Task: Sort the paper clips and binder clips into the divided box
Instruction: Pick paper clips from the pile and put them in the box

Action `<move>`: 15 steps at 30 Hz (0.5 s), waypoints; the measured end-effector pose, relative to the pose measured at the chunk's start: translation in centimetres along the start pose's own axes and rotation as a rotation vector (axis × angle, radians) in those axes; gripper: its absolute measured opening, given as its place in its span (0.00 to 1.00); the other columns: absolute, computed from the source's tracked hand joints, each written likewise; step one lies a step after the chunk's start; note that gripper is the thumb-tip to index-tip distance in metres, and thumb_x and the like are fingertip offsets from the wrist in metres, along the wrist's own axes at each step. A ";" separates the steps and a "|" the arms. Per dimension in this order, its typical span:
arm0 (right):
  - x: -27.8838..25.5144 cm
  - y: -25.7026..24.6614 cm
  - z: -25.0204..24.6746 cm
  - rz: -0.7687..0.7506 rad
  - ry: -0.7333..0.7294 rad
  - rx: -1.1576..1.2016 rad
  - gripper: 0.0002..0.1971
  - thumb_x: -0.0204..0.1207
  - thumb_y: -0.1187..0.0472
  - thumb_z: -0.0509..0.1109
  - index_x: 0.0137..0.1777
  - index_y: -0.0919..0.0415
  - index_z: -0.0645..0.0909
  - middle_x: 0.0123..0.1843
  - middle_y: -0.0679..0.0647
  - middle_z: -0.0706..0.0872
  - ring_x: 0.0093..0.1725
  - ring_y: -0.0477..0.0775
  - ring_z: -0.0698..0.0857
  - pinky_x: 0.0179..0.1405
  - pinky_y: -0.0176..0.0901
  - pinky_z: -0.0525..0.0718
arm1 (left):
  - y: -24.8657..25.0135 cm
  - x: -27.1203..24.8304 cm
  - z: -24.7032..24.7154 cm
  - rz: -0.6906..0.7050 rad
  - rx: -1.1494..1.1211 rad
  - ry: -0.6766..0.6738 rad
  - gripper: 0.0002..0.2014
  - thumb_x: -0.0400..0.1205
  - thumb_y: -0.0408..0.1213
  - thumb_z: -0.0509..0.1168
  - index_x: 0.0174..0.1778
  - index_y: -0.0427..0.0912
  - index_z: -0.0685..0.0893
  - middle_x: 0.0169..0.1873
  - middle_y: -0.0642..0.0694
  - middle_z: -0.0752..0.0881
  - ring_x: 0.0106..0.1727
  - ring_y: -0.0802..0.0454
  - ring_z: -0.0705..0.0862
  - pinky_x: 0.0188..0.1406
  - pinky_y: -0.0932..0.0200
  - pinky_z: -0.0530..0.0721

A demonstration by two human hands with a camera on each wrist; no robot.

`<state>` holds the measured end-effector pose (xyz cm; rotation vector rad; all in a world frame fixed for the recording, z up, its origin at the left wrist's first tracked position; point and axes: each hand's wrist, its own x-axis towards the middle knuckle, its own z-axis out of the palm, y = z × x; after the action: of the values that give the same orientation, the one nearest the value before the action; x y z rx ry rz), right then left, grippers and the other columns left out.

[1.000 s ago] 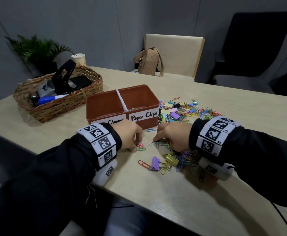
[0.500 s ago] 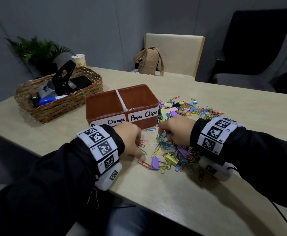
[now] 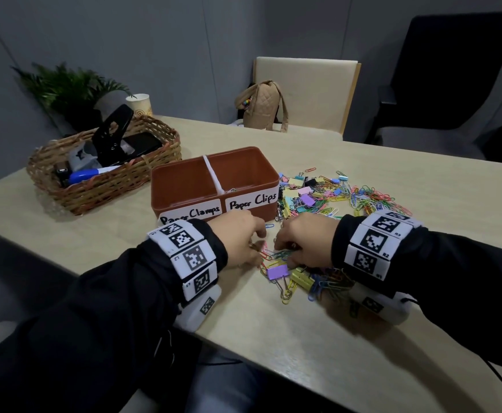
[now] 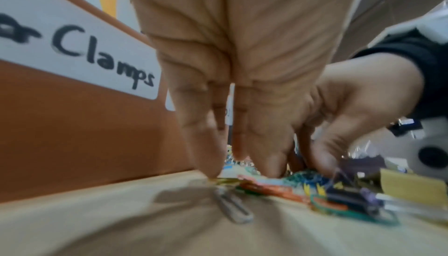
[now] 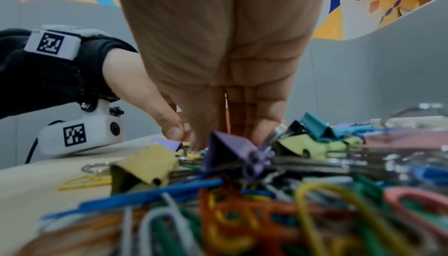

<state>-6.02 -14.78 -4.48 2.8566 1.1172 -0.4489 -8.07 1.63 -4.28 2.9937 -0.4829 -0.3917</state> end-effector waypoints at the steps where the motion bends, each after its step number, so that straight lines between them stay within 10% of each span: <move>1: 0.0 0.0 0.0 -0.008 -0.019 -0.022 0.21 0.74 0.51 0.73 0.66 0.56 0.81 0.59 0.54 0.84 0.59 0.57 0.81 0.55 0.47 0.81 | -0.1 0.0 0.1 -0.002 -0.001 -0.030 0.27 0.70 0.51 0.76 0.64 0.50 0.80 0.56 0.48 0.78 0.58 0.48 0.78 0.52 0.57 0.78; 15: 0.1 -1.0 0.0 -0.012 -0.058 -0.164 0.10 0.78 0.64 0.66 0.58 0.59 0.80 0.55 0.57 0.83 0.56 0.60 0.82 0.49 0.45 0.81 | 0.6 1.1 -0.5 0.077 -0.019 -0.076 0.10 0.73 0.41 0.76 0.48 0.44 0.89 0.44 0.49 0.89 0.44 0.53 0.84 0.43 0.63 0.79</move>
<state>-6.59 -13.96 -4.47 2.6809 1.1064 -0.4164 -7.12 0.71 -3.94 2.9397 -0.5951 -0.5018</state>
